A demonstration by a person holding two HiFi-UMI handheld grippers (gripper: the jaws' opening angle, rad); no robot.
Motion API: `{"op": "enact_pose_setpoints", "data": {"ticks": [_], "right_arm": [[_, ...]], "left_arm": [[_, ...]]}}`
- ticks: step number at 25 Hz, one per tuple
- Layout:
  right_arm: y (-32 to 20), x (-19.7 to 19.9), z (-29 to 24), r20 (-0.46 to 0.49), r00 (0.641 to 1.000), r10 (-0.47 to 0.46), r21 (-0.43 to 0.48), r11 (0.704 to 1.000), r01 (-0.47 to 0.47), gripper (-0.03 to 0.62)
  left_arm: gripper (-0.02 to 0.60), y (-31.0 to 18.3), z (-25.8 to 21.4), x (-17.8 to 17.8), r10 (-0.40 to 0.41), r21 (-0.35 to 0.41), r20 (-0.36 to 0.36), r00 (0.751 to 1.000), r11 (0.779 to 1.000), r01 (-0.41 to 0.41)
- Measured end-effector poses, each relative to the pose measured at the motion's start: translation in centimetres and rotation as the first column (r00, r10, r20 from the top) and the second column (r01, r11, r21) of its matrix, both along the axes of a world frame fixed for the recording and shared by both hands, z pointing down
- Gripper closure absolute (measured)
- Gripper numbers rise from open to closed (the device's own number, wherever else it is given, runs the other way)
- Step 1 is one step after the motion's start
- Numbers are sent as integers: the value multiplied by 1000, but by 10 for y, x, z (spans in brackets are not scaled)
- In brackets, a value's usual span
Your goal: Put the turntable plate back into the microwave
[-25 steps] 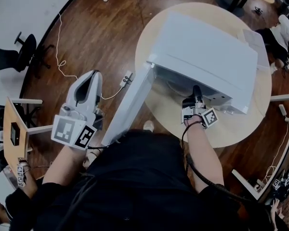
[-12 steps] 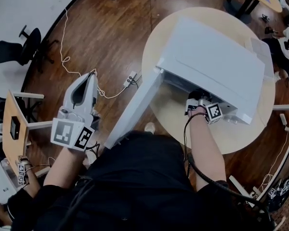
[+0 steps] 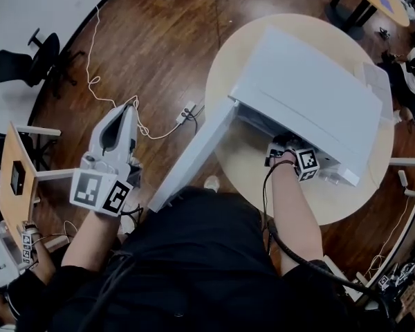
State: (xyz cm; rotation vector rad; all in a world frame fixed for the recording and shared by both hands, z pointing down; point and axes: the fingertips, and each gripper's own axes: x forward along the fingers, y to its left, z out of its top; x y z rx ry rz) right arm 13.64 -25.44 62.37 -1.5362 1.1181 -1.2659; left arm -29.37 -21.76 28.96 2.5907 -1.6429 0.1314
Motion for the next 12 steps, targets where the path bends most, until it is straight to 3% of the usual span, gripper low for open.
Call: {"op": "enact_pose_setpoints", "data": {"ticks": [2,6,8,12], "right_arm": [[4,3,3,15,1000,18,-48,999,-17,549],[8,4,0,-3,999,32,-120,992,-33,344],[11,4,2,-64,998,9,-196,980,-22,296],[23,5,3,-276,957,-88,-367,930,-20,287]], "left_arm": [[575,0,2,1,5,-3,-3,1000,1000,-5],[574,0,11,-1,5,-24,-17,1000,1000,-5],[574,1,15,-1,8,-32,-19,1000,999,-9],[574,3,16,0,18,-29,-19,1000,999,-18]]}}
